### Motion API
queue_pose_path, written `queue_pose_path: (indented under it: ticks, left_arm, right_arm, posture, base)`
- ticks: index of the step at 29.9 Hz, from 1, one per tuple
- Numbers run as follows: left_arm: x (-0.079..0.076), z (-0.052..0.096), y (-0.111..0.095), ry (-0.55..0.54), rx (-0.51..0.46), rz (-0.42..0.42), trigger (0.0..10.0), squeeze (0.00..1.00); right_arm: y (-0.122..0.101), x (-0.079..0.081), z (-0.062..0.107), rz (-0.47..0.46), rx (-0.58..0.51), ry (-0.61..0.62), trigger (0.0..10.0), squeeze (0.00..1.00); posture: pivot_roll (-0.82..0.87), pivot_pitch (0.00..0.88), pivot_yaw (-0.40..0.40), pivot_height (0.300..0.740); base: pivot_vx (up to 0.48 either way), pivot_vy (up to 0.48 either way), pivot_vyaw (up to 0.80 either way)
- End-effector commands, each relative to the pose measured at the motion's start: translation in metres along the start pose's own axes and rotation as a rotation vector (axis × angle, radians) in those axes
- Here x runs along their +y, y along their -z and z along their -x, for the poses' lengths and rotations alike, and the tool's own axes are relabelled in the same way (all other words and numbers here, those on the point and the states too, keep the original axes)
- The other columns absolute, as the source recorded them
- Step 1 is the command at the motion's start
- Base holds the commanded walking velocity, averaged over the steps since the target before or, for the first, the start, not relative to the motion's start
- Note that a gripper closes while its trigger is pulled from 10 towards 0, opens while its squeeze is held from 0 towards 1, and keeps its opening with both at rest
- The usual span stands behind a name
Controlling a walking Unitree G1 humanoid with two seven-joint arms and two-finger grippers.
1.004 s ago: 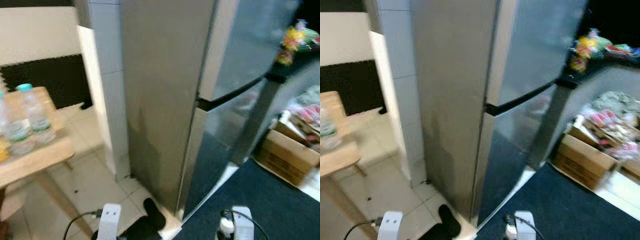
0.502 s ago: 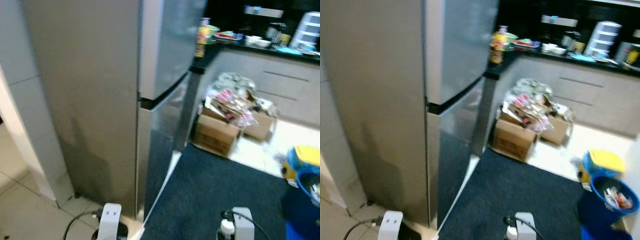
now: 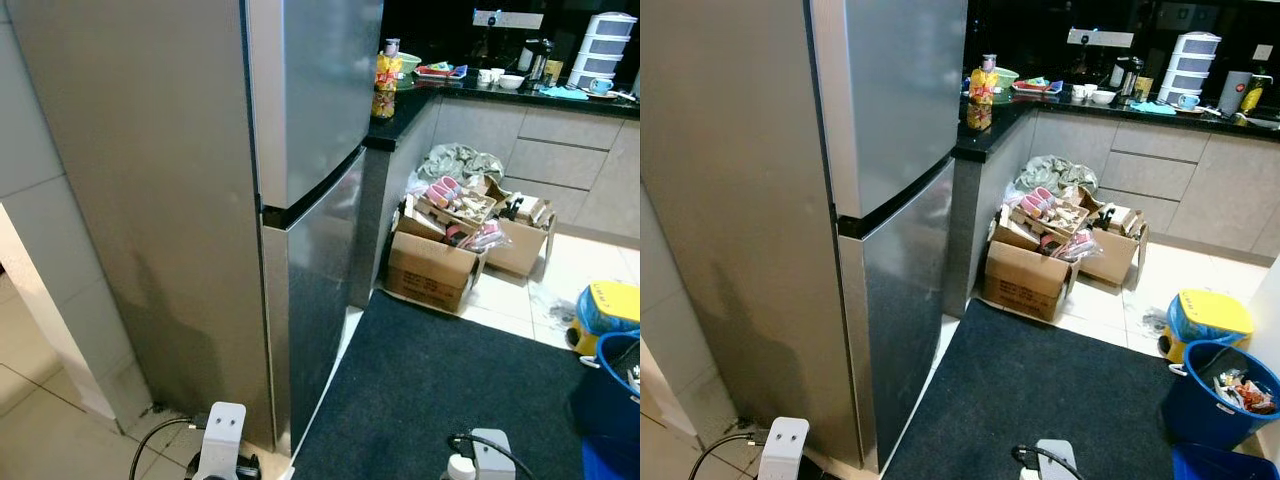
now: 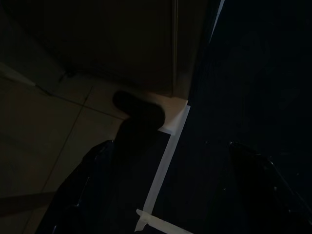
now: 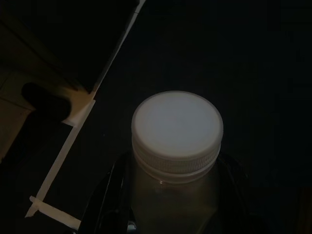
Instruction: Restocking fridge
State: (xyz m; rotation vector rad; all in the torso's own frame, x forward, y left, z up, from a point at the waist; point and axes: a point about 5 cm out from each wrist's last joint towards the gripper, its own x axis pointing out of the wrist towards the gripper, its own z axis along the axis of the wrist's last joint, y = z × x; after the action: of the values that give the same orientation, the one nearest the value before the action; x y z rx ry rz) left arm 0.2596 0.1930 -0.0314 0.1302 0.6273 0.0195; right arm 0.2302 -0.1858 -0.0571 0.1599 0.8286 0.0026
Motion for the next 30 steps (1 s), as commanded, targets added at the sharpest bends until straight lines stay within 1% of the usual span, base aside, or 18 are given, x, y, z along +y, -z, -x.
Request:
queue_pose_path:
  ticks: [1,17,30]
  left_arm:
    - [0.0004,-0.0006,-0.0020,0.003,-0.005,0.007,10.0,0.00]
    - [-0.0012,-0.0013,-0.0036,0.017,-0.004,0.020,10.0,0.00]
    - [-0.0013,-0.0016,-0.0052,0.018,-0.013,0.023,10.0,0.00]
  right_arm:
    - [-0.0005,-0.0016,0.0004,-0.015,-0.017,0.012,10.0,0.00]
    - [-0.0070,-0.0017,-0.0005,-0.013,-0.033,0.015,10.0,0.00]
    - [-0.0090,-0.0026,-0.0006,-0.008,-0.036,0.015,10.0,0.00]
  posture:
    - [-0.07,0.015,-0.014,0.740]
    - [-0.07,0.014,-0.022,0.740]
    - [-0.07,0.017,-0.029,0.740]
  base:
    - [0.000,0.000,0.00]
    - [0.000,0.000,0.00]
    - [0.275,0.000,0.00]
